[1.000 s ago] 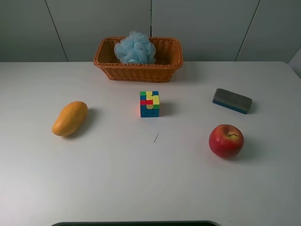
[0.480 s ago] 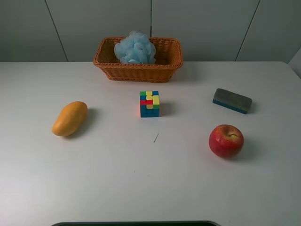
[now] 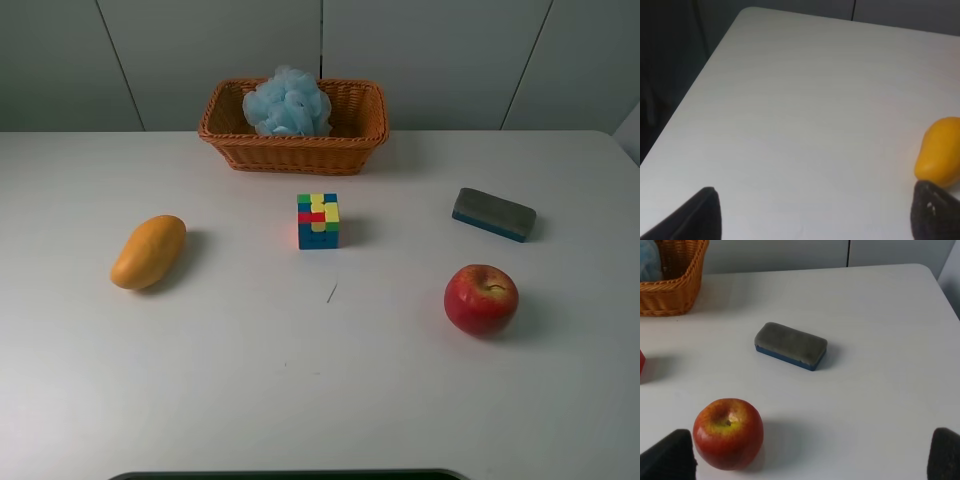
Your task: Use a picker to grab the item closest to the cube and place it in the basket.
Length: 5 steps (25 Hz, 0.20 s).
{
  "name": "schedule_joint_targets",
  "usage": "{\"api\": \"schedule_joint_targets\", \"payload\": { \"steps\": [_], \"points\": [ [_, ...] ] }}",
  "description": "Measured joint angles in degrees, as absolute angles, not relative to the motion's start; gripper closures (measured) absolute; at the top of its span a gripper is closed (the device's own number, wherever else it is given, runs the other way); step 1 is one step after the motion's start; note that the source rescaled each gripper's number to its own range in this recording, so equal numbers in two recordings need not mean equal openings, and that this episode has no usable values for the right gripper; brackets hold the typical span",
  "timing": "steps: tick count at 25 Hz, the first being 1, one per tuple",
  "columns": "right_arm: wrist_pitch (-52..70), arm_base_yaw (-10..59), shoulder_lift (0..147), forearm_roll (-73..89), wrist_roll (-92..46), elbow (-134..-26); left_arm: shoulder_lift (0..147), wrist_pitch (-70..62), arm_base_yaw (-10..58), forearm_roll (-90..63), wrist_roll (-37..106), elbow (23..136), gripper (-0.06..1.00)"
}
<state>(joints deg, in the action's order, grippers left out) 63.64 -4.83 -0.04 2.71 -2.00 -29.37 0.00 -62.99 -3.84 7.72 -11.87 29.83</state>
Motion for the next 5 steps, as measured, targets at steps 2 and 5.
{"api": "schedule_joint_targets", "payload": {
  "steps": [2, 5],
  "points": [
    [63.6, -4.8, 0.0, 2.7, -2.0, -29.4, 0.0, -63.0, -3.8, 7.7, -11.6, 29.8, -0.06],
    [63.6, -4.8, 0.0, 2.7, -2.0, -29.4, 0.0, -63.0, -3.8, 7.7, -11.6, 29.8, -0.06]
  ]
}}
